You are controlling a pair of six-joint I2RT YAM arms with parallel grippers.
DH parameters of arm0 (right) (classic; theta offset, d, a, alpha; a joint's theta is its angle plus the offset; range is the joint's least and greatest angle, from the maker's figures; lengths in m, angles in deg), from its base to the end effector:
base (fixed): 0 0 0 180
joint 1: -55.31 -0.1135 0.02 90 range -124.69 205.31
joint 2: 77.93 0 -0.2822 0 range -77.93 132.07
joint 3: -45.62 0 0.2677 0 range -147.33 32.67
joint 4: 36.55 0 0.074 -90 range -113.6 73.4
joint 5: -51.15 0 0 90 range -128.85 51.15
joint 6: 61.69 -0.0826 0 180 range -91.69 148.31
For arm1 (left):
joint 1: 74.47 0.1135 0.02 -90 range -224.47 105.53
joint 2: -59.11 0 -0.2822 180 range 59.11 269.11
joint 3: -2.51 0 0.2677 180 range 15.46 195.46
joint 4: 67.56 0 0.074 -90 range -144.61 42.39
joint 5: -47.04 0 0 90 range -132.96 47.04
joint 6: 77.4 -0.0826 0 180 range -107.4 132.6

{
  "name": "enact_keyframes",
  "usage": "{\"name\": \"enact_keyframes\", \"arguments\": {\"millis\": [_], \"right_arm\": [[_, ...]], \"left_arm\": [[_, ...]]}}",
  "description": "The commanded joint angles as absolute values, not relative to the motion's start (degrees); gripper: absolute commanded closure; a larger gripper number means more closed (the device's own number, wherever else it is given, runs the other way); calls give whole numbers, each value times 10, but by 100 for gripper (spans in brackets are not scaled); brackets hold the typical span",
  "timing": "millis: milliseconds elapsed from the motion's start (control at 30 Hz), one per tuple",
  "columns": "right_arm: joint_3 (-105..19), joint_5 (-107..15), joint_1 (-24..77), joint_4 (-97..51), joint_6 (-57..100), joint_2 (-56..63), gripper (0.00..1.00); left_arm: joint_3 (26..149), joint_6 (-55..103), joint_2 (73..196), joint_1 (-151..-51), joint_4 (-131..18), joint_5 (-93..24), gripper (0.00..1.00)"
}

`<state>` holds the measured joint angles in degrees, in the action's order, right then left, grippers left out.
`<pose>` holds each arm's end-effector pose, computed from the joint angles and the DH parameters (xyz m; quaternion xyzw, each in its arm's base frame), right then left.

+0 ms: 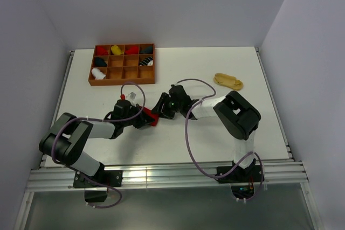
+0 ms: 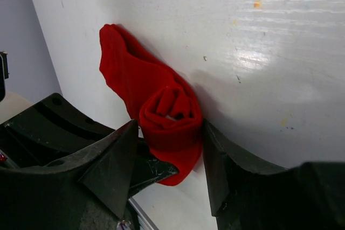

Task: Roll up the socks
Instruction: Roll the sock at the center of the board.

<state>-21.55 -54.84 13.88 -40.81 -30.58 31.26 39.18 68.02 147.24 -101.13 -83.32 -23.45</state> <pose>0.3095 0.3035 0.1069 0.0744 0.8881 0.4148 0.1834 0.2565 -0.1597 0.0975 -0.1429 0.8687 -0.4090 0.2402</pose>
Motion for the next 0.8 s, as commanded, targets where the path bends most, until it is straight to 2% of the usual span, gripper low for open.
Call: {"name": "enact_keyframes", "arguments": {"millis": [0,100,200,233,267,300,333,400,433,500,633,767], "right_arm": [[-239,-551,134,-422,-300,331,43],[-240,-544,133,-416,-297,338,53],[-240,-539,133,-406,-291,341,77],[-240,-537,133,-401,-286,340,93],[-242,-534,134,-392,-282,338,100],[-243,-532,135,-385,-276,335,100],[-245,-520,135,-377,-265,333,100],[-249,-508,136,-349,-253,321,100],[-250,-489,137,-341,-245,317,100],[-258,-469,139,-303,-235,304,100],[-282,-425,140,-227,-224,293,100],[-298,-396,140,-159,-226,281,100]], "left_arm": [[384,674,1495,-1013,-769,-234,99],[385,673,1501,-1013,-769,-234,99],[394,663,1512,-1013,-769,-227,99],[401,654,1518,-1013,-769,-227,99],[406,647,1521,-1013,-766,-230,96],[411,641,1520,-1013,-762,-234,93],[419,636,1514,-1013,-761,-246,83],[428,617,1499,-1013,-748,-259,72],[437,603,1479,-1013,-740,-270,61],[453,585,1453,-1015,-712,-296,53],[476,531,1383,-1037,-659,-373,48],[481,486,1341,-1116,-649,-465,49]]}}
